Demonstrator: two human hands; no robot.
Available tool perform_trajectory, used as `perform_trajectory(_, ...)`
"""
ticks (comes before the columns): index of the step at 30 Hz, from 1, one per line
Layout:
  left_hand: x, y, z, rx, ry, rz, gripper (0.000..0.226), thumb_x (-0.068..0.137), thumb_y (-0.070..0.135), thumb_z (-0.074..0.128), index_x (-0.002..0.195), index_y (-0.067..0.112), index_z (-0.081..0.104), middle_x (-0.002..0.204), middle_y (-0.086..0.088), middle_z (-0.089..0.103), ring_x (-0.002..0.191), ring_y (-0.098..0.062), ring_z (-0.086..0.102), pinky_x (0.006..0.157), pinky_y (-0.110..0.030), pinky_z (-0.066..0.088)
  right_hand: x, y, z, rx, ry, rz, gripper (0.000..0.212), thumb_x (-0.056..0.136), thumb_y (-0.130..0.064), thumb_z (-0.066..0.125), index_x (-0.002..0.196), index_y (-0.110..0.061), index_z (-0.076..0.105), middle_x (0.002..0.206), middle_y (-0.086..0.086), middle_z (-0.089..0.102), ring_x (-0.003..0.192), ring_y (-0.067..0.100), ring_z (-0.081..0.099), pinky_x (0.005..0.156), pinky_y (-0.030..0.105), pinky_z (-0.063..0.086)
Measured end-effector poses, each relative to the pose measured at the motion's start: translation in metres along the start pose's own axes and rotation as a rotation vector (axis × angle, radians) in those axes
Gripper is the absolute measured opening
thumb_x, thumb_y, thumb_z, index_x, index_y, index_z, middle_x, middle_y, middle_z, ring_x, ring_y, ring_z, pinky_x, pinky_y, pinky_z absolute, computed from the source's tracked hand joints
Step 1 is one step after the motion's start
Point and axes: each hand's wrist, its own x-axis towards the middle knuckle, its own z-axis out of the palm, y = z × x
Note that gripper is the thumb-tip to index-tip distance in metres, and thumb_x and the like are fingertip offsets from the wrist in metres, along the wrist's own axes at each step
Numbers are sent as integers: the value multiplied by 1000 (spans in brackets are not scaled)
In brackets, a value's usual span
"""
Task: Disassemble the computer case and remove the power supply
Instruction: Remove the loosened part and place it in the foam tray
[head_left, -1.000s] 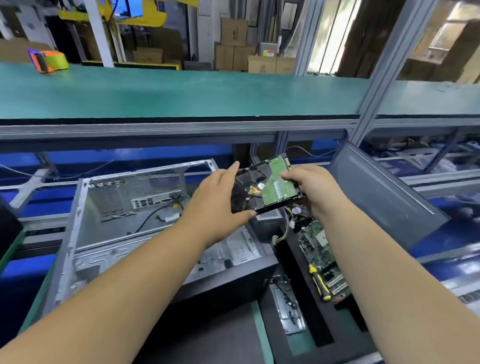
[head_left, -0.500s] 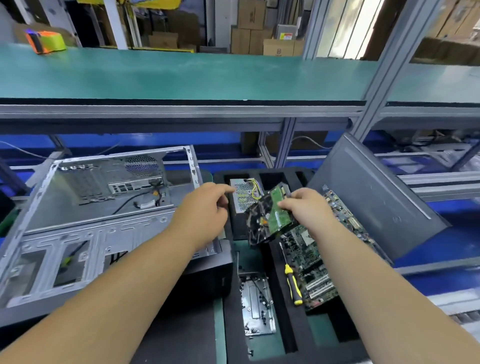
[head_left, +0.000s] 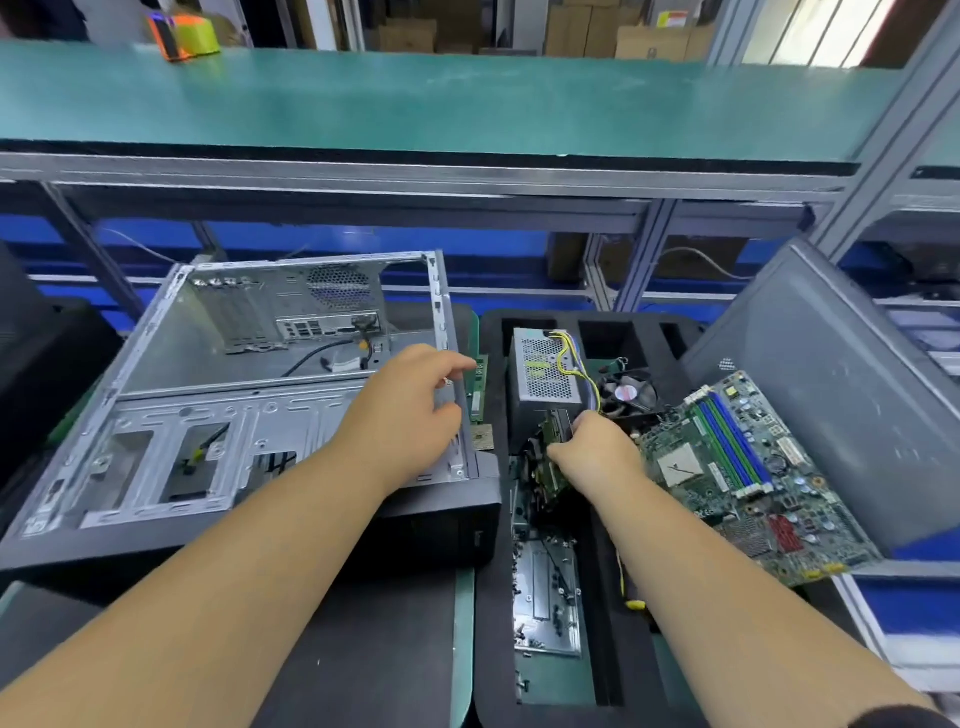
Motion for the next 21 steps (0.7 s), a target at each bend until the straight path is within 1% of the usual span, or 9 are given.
perform_trajectory(5,-5,-4,-4,1,-1,5,48,84,8,55,127,31,59,113,13,54,101,-2,48,89,-18,35,0,0,7,-58,12,13,29,86,-35,64,98,-13,50,88,4,60,77,26,57,58,31,38)
perform_trajectory(7,-7,-4,-5,6,-3,2,49,84,8,54,127,31,58,114,12,54,102,-3,48,89,-19,36,2,1,7,-43,6,18,27,86,-34,64,93,-13,50,85,4,60,74,25,57,56,31,37)
perform_trajectory(9,-8,-4,-5,9,-7,-2,49,84,8,54,127,32,58,114,13,54,103,-4,49,91,-21,38,4,2,6,-36,-20,18,26,85,-31,66,81,-14,48,75,3,57,64,21,53,50,28,35)
perform_trajectory(11,-10,-3,-6,7,-12,-7,49,85,9,54,127,33,58,114,14,53,104,-4,49,88,-20,37,6,2,6,-56,-65,24,27,86,-29,67,75,-14,47,70,3,54,60,20,50,48,28,34)
perform_trajectory(13,-13,-3,-7,3,-5,-7,49,85,10,54,127,34,57,114,14,53,103,-2,49,85,-16,35,7,0,5,-114,-110,46,25,89,-29,66,78,-12,51,70,3,54,62,21,51,50,28,36)
perform_trajectory(15,-16,-4,-10,2,6,-8,50,85,10,54,128,36,57,113,15,53,103,-1,49,83,-15,34,7,-3,-1,-202,-126,50,28,93,-30,63,76,-9,53,71,4,55,62,22,51,57,29,40)
perform_trajectory(17,-20,-7,-16,-3,16,-10,50,84,9,55,128,35,57,112,15,53,102,0,49,83,-16,35,5,-10,-12,-266,-101,28,27,95,-31,60,87,-6,60,83,7,62,71,26,56,63,31,43)
perform_trajectory(19,-25,-11,-22,-5,21,-14,49,84,10,55,127,34,57,111,15,53,101,0,49,86,-19,38,1,-21,-28,-250,-36,-2,26,97,-34,58,96,-7,59,93,10,63,79,29,56,66,33,44)
perform_trajectory(21,-28,-17,-29,-6,27,-23,49,84,10,56,126,35,57,111,16,53,101,-1,49,89,-22,40,-4,-37,-42,-169,32,-48,24,97,-31,56,86,-10,54,82,7,57,77,29,53,62,32,40)
